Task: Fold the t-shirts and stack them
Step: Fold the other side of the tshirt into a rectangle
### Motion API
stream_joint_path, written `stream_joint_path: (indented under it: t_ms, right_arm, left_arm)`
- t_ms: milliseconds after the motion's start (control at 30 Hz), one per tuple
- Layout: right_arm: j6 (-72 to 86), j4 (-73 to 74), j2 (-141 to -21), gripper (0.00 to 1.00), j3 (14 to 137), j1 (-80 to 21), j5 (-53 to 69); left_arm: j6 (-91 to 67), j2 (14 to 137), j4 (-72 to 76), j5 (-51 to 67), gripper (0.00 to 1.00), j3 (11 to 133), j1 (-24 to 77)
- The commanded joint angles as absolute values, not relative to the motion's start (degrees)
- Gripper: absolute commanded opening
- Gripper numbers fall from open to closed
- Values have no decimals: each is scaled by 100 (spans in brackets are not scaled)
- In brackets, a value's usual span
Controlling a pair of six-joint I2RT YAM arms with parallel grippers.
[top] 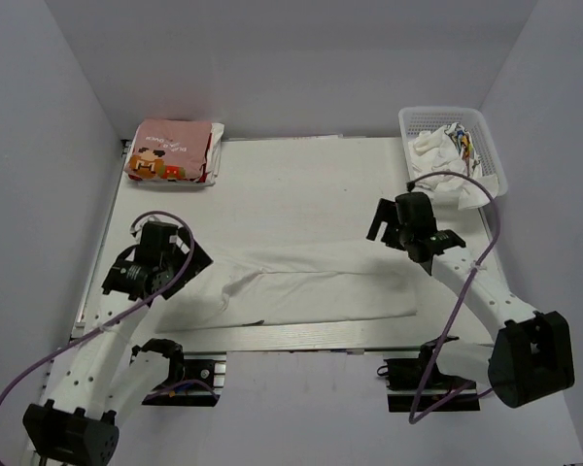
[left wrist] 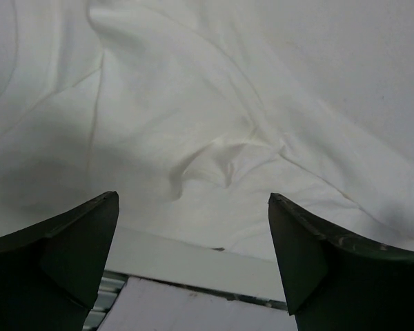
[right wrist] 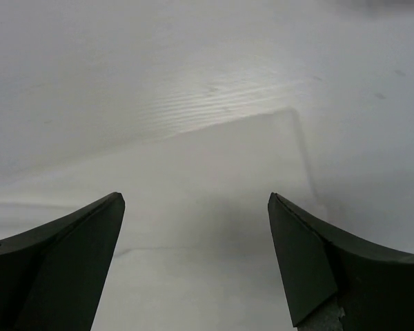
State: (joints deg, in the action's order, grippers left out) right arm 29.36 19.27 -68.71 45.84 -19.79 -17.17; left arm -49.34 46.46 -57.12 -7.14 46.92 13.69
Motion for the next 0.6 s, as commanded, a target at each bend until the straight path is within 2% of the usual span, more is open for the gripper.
stream_joint_path:
  t_ms: [0, 167, 267, 367, 433, 567]
  right_arm:
    - [2093, 458, -6688, 90, 4578, -2372, 179]
    - [1470, 246, -7575, 90, 5333, -3627, 720]
    - [1311, -165, -8311, 90, 5730, -4346, 1420]
    - [898, -351, -8841, 90, 6099, -4903, 1748]
    - [310, -1026, -9192, 90, 6039, -5307, 1741]
    - [-200, -995, -9913, 90, 6809, -5537, 1810]
  left_arm:
    - [-4702, 5419, -4545, -458, 99, 4641, 1327]
    - [-4781, 6704, -4159, -1167, 99, 5229, 1274]
    - [-4991, 7370, -3772, -1720, 99, 5229, 1274]
    - [-5062, 7961, -3630, -1924, 99, 5229, 1134]
    - [-5150, 8489, -3376, -2039, 99, 5160, 993]
    - [-4966, 8885, -2498, -1171, 96, 4913, 835]
